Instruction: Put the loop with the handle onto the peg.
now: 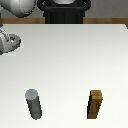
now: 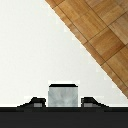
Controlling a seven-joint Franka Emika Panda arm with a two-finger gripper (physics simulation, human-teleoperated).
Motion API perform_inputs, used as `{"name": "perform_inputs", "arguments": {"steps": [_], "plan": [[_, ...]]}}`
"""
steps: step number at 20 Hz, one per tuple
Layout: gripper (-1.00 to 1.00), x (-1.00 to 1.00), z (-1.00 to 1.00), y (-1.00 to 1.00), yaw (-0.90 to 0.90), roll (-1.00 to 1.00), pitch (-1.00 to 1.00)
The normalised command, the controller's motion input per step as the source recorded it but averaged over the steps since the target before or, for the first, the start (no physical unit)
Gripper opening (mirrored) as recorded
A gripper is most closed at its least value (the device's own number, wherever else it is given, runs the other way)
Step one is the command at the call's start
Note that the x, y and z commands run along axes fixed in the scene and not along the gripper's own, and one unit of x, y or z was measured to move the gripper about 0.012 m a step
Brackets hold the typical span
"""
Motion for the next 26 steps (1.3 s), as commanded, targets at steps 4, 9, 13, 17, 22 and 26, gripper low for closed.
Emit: {"name": "perform_inputs", "arguments": {"steps": [4, 9, 13, 17, 22, 26], "plan": [[-1.00, 0.00, 0.00, 0.00, -1.00, 0.00, 0.00], [-1.00, 0.20, 0.00, 0.00, -0.18, 0.00, 0.00], [-1.00, 0.75, 0.00, 0.00, 0.00, 0.00, 0.00], [-1.00, 0.00, 0.50, 0.00, 0.00, 0.00, 0.00], [-1.00, 0.00, 0.40, 0.60, 0.00, 0.00, 0.00], [-1.00, 0.25, 0.25, 0.75, 0.00, 0.00, 0.00]]}}
